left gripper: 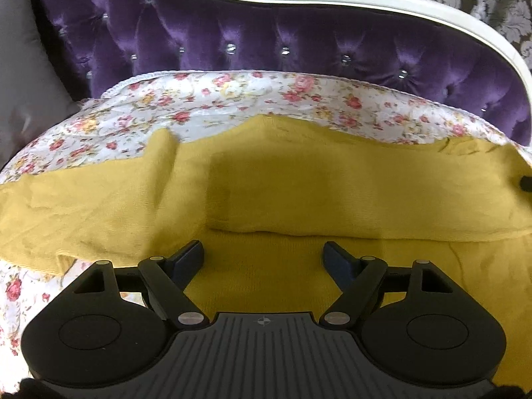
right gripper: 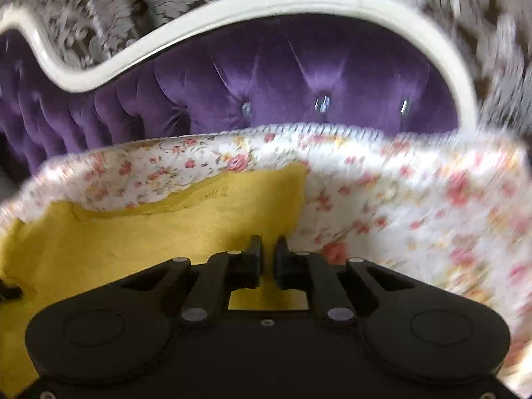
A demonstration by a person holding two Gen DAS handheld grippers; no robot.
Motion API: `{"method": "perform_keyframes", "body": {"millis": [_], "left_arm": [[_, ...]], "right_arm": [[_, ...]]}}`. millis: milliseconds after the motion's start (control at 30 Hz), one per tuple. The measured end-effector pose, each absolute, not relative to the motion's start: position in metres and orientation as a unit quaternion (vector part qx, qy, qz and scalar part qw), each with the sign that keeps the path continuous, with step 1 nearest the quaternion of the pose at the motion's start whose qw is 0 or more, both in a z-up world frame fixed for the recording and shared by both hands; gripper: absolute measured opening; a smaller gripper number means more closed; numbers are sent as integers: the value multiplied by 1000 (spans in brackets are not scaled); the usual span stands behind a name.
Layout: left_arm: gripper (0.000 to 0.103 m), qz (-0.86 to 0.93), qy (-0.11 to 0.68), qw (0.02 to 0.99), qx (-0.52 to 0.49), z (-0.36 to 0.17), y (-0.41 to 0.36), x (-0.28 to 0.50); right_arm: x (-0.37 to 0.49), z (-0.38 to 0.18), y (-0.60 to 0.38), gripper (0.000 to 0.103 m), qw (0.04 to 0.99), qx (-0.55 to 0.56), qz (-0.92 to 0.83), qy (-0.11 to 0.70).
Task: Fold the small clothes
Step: 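Open the right tool and press the folded sleeve flat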
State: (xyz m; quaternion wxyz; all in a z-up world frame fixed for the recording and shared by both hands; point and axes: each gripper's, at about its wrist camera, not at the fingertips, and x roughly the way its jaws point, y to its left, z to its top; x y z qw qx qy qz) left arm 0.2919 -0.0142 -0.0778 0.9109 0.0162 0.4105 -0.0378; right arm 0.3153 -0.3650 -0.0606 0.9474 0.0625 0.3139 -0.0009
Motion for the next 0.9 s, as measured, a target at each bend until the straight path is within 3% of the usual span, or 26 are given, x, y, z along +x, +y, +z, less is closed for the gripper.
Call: {"method": "perform_keyframes", "body": {"millis": [167,200,300,333,400,433,600,900], "left_arm": [[80,-27,405,914,22,-84,-24,293],[81,-26,404,914,17,-84,-23,292],[89,-25,402,915,1,-86,-18,292],[90,-28,400,916,-7,-87,-15,292],[91,-35,397,917,-7,-87,-14,292],[91,-36,398,917,-5,-87,-14,292],[90,-43,412,910,14,-81,-19,281],[90,-36,396,917,13,-56,-6,191]], "right_arm": [[323,-69,-362,16,939,42,-27,340],[324,-68,-361,25,941,42,-32,335],[316,-58,-362,74,947,62,-53,311],[312,-52,-363,83,950,72,-51,298],[298,-38,-360,85,957,77,-46,277],[293,-33,-357,91,957,75,-46,276],[258,-11,-335,103,956,98,-6,275],[186,-33,-285,103,936,116,54,328]]}}
